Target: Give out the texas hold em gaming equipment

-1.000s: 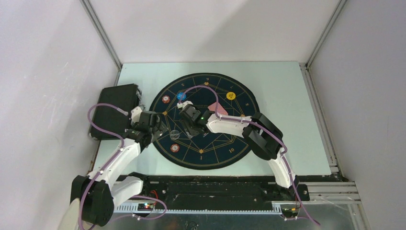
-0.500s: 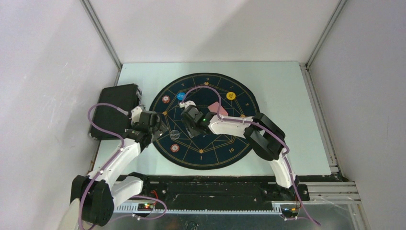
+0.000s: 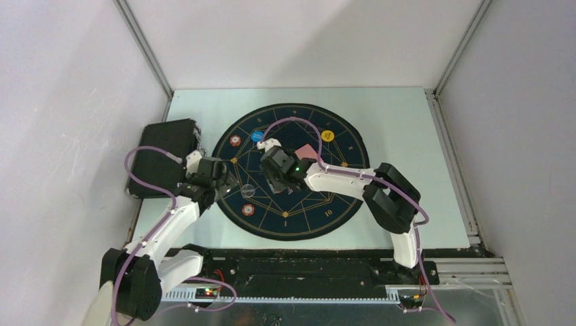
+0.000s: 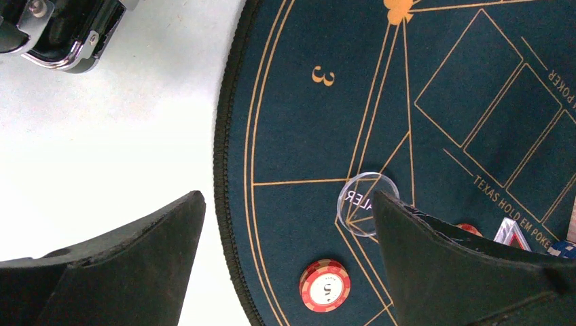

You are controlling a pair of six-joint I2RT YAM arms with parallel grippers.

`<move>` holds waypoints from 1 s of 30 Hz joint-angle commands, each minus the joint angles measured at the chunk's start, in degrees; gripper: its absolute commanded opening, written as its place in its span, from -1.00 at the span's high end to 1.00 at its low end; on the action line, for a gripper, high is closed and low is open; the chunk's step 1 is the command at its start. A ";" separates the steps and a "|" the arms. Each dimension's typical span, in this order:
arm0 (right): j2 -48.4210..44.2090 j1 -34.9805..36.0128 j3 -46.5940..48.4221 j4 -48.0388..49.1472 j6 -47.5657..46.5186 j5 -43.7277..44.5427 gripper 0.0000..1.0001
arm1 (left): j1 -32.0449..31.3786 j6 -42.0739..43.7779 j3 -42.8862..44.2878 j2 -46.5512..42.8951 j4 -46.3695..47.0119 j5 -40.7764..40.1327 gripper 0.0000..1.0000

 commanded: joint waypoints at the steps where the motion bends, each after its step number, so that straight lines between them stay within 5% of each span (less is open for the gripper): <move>1: -4.65 0.08 0.35 2.04 -1.22 1.01 1.00 | -0.24 0.81 -0.54 -0.39 1.59 -0.59 -0.99; 8: -7.75 -5.48 0.42 1.14 -1.71 1.15 1.00 | -0.24 1.14 -0.62 -0.25 1.94 -0.01 -0.99; 20: -2.89 -31.19 5.88 -3.63 -0.39 4.42 1.00 | -0.24 2.34 -0.14 1.99 3.42 1.37 -0.99; 30: 3.03 -38.81 8.37 -4.43 1.26 3.46 1.00 | -0.25 3.25 0.45 4.98 5.11 2.93 -0.99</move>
